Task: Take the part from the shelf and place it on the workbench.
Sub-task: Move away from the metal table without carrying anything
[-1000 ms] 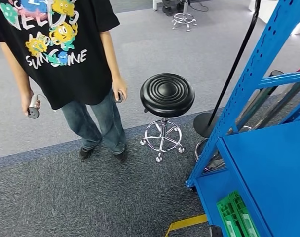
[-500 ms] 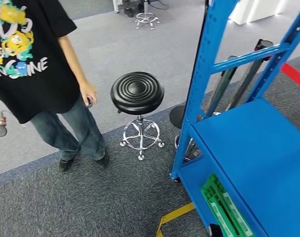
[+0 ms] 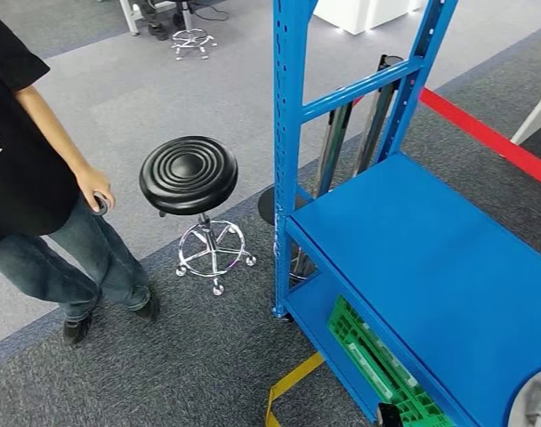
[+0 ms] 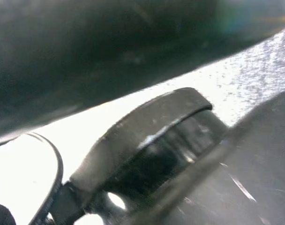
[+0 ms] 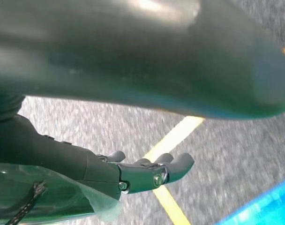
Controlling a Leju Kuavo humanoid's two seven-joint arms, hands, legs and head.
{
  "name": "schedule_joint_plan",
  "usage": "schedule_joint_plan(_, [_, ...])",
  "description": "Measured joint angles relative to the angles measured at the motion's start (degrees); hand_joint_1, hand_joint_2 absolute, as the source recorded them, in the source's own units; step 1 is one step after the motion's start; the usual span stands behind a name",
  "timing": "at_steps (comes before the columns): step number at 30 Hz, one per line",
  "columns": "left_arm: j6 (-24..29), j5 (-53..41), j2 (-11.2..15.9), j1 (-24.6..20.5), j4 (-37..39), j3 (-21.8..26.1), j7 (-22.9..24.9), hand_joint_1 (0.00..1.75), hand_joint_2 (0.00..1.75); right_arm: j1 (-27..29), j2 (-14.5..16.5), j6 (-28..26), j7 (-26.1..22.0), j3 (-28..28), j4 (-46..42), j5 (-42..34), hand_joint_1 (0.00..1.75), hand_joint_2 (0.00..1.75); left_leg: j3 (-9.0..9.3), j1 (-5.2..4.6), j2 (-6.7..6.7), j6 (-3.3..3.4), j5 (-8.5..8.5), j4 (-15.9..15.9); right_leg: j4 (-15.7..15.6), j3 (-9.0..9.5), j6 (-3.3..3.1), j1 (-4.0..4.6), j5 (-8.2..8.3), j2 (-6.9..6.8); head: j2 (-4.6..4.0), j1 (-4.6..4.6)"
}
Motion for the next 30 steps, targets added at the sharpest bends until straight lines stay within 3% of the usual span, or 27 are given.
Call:
schedule_joint_plan(1, [0.01,-0.04,-0.03,-0.04,0.0,0.02,0.0,0.0,0.0,0.1,-0.01,0.02,0.01,0.01,0.02,-0.01,0.0,0.0,0.07,0.08,0.69,0.06,0.29,-0.41,0.01,-0.29,0.32,-0.09,0.14,0.24,0.0,-0.01])
schedule_joint_plan(3, [0.01,-0.08,-0.17,-0.13,-0.01,0.04,-0.01,0.0,0.0,0.14,-0.03,0.04,0.01,0.02,0.06,-0.01,0.0,0.0,0.27,0.3,2.22,0.28,1.04,-1.47,1.6,-1.55,0.76,0.06,-1.02,-2.09,0.0,0.22])
schedule_joint_plan(5, [-0.01,-0.11,-0.33,-0.03,-0.01,0.05,-0.02,0.0,0.0,-0.09,-0.04,0.08,0.0,0.03,0.08,-0.01,0.0,0.0,0.23,0.38,4.03,0.44,1.46,-2.03,7.38,-4.42,1.13,0.18,-4.58,-5.67,0.0,0.61])
schedule_joint_plan(7, [-0.08,-0.15,-0.35,0.2,0.0,0.11,-0.02,0.0,0.0,-0.2,-0.04,0.11,-0.01,0.04,0.07,-0.01,0.0,0.0,0.05,0.35,5.96,0.47,1.47,-1.99,14.27,-7.37,1.74,-0.08,-7.68,-6.88,0.0,0.79])
schedule_joint_plan(8, [-0.14,-0.19,-0.34,0.27,0.0,0.15,-0.02,0.0,0.0,-0.12,-0.05,0.07,-0.01,0.05,0.07,-0.01,0.0,0.0,0.02,0.37,6.86,0.41,1.43,-1.96,15.64,-7.74,2.06,-0.29,-7.88,-7.14,0.0,0.78])
schedule_joint_plan(9, [-0.2,-0.25,-0.36,0.24,0.0,0.17,-0.02,0.0,0.0,0.0,-0.09,-0.03,0.0,0.07,0.08,-0.01,0.0,0.0,0.0,0.43,7.64,0.29,1.36,-1.9,14.74,-6.96,2.35,-0.49,-7.01,-7.44,0.0,0.79])
schedule_joint_plan(11, [-0.25,-0.39,-0.43,0.17,-0.01,0.19,-0.02,0.0,0.0,0.09,-0.18,-0.25,0.0,0.1,0.08,-0.01,0.0,0.0,0.03,0.6,9.0,-0.26,1.0,-1.49,7.3,-2.54,2.82,-0.79,-3.77,-9.3,0.0,0.82])
schedule_joint_plan(12, [-0.25,-0.43,-0.44,0.13,-0.01,0.21,-0.02,0.0,0.0,0.0,-0.2,-0.3,0.0,0.13,0.08,-0.02,0.0,0.0,-0.01,0.57,9.59,-0.68,0.67,-1.08,3.61,-0.34,2.74,-0.79,-2.58,-10.39,0.0,0.85])
schedule_joint_plan(14, [-0.25,-0.46,-0.4,0.08,0.0,0.25,-0.02,0.0,0.0,-0.18,-0.2,-0.32,0.0,0.25,0.07,-0.03,0.0,0.0,-0.02,0.4,10.58,-1.43,0.18,-0.43,0.1,1.78,1.99,-0.63,-1.89,-11.42,0.0,0.74])
schedule_joint_plan(16, [-0.25,-0.47,-0.38,-0.04,0.0,0.27,-0.02,0.0,0.0,-0.07,-0.21,-0.35,0.01,0.38,0.08,-0.03,0.0,0.0,0.2,0.47,11.35,-1.91,-0.02,-0.26,0.24,1.7,0.99,-0.49,-1.83,-10.21,0.0,0.6])
schedule_joint_plan(17, [-0.25,-0.48,-0.39,-0.12,-0.01,0.28,-0.02,0.0,0.0,0.04,-0.22,-0.38,0.01,0.41,0.09,-0.03,0.0,0.0,0.25,0.63,10.71,-2.23,-0.37,0.01,0.22,1.63,0.62,-0.52,-1.73,-9.67,0.0,0.57])
schedule_joint_plan(19, [-0.29,-0.52,-0.43,-0.19,-0.01,0.3,-0.02,0.0,0.0,0.04,-0.24,-0.45,0.02,0.47,0.09,-0.03,0.0,0.0,-0.88,0.99,7.83,-2.8,-2.77,3.08,0.11,1.55,-0.07,-0.68,-1.44,-8.47,0.0,0.46])
schedule_joint_plan(20, [-0.32,-0.54,-0.43,-0.15,0.0,0.32,-0.02,0.0,0.0,-0.06,-0.24,-0.47,0.01,0.49,0.09,-0.03,0.0,0.0,-2.31,1.1,6.2,-2.99,-4.71,6.43,0.12,1.44,-0.33,-0.68,-1.32,-7.78,0.0,0.4])
schedule_joint_plan(21, [-0.34,-0.56,-0.42,-0.09,0.0,0.35,-0.02,0.0,0.0,-0.16,-0.24,-0.48,0.0,0.5,0.09,-0.03,0.0,0.0,-4.09,1.14,5.4,-3.04,-6.64,10.44,0.13,1.34,-0.52,-0.63,-1.25,-7.03,0.0,0.37])
schedule_joint_plan(23, [-0.47,-0.61,-0.35,0.01,0.01,0.54,-0.02,0.0,0.0,-0.14,-0.24,-0.49,-0.02,0.53,0.09,-0.03,0.0,0.0,-6.84,1.13,4.98,-2.92,-8.25,16.14,0.17,1.22,-0.7,-0.47,-1.14,-5.45,0.0,0.37])
schedule_joint_plan(24, [-0.57,-0.64,-0.33,0.01,0.0,0.66,-0.02,0.0,0.0,-0.06,-0.24,-0.51,-0.01,0.55,0.09,-0.03,0.0,0.0,-6.91,1.12,4.87,-2.7,-7.27,15.95,0.19,1.22,-0.72,-0.38,-1.1,-4.65,0.0,0.37])
schedule_joint_plan(25, [-0.67,-0.68,-0.32,0.0,0.0,0.76,-0.02,0.0,0.0,0.01,-0.24,-0.53,-0.01,0.57,0.09,-0.03,0.0,0.0,-5.97,1.08,4.55,-2.37,-5.31,13.55,0.19,1.25,-0.71,-0.31,-1.05,-3.82,0.0,0.38])
schedule_joint_plan(27, [-0.79,-0.7,-0.27,-0.02,0.0,0.93,-0.02,0.0,0.0,-0.01,-0.21,-0.56,-0.01,0.63,0.09,-0.03,0.0,0.0,-2.71,1.01,2.37,-1.46,-1.06,5.76,0.23,1.22,-0.53,-0.21,-0.89,-2.25,0.0,0.4])
schedule_joint_plan(28, [-0.81,-0.71,-0.25,-0.02,0.0,1.02,-0.02,0.0,0.0,-0.07,-0.19,-0.57,-0.01,0.67,0.08,-0.03,0.0,0.0,-1.47,0.98,1.21,-1.12,0.07,2.7,0.28,1.06,-0.35,-0.22,-0.78,-1.54,0.0,0.4])
schedule_joint_plan(30, [-0.88,-0.71,-0.18,-0.11,0.0,1.17,-0.02,0.0,0.0,-0.02,-0.15,-0.56,-0.01,0.78,0.08,-0.03,0.0,0.0,-0.66,0.87,0.22,-0.82,0.33,0.48,0.21,0.59,0.27,-0.42,-0.42,-0.36,0.0,0.39])
